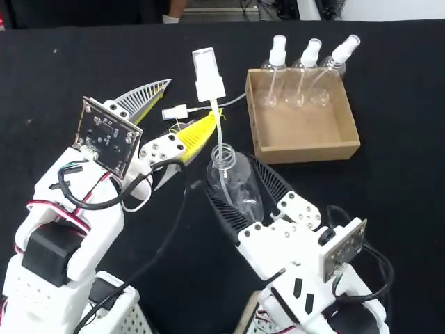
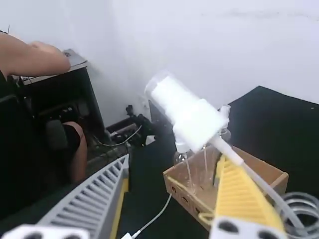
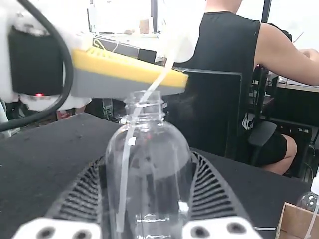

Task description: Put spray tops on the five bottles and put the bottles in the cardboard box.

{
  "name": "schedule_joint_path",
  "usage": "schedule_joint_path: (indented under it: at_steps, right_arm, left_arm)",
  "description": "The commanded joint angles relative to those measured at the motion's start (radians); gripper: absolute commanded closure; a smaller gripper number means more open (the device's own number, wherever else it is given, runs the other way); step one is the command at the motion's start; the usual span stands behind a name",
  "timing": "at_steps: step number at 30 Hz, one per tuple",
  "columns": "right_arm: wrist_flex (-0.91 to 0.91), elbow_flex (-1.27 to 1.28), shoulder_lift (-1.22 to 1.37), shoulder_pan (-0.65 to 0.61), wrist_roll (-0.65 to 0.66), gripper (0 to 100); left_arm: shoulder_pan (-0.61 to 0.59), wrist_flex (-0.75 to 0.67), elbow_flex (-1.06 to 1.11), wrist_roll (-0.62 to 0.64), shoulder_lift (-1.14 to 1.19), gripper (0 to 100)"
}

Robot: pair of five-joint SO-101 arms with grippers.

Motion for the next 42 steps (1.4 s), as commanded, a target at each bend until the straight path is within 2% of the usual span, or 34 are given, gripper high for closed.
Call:
schedule_joint_path:
  at_steps: [1,8,13,19,28,31,34,39,42]
  right_arm:
    - [-0.025,-0.005,-0.117,-0.011,0.008,98.7]
    - [-0.025,-0.005,-0.117,-0.011,0.008,98.7]
    - [-0.021,-0.004,-0.117,-0.011,0.008,98.7]
    - [-0.021,-0.004,-0.117,-0.011,0.008,98.7]
    - [-0.021,-0.004,-0.117,-0.011,0.008,98.7]
    - [-0.021,-0.004,-0.117,-0.011,0.008,98.7]
    - [-0.021,-0.004,-0.117,-0.011,0.008,98.7]
    - [-0.021,-0.004,-0.117,-0.011,0.008,98.7]
    - [-0.021,-0.004,-0.117,-0.011,0.008,98.7]
  left_arm:
    - [0.016,0.04,-0.11,0.002,-0.048,73]
    - [0.076,0.114,-0.105,0.002,-0.1,73]
    - [0.077,0.109,-0.085,0.002,-0.095,73]
    - [0.067,0.11,-0.176,-0.005,-0.115,73]
    - [-0.214,0.109,-0.302,0.002,-0.103,73]
    - [-0.346,0.124,-0.285,0.002,-0.103,73]
    - [-0.441,0.135,-0.165,0.002,-0.101,73]
    - [-0.441,-0.035,0.101,0.003,-0.04,73]
    - [-0.372,-0.103,0.143,0.003,0.009,73]
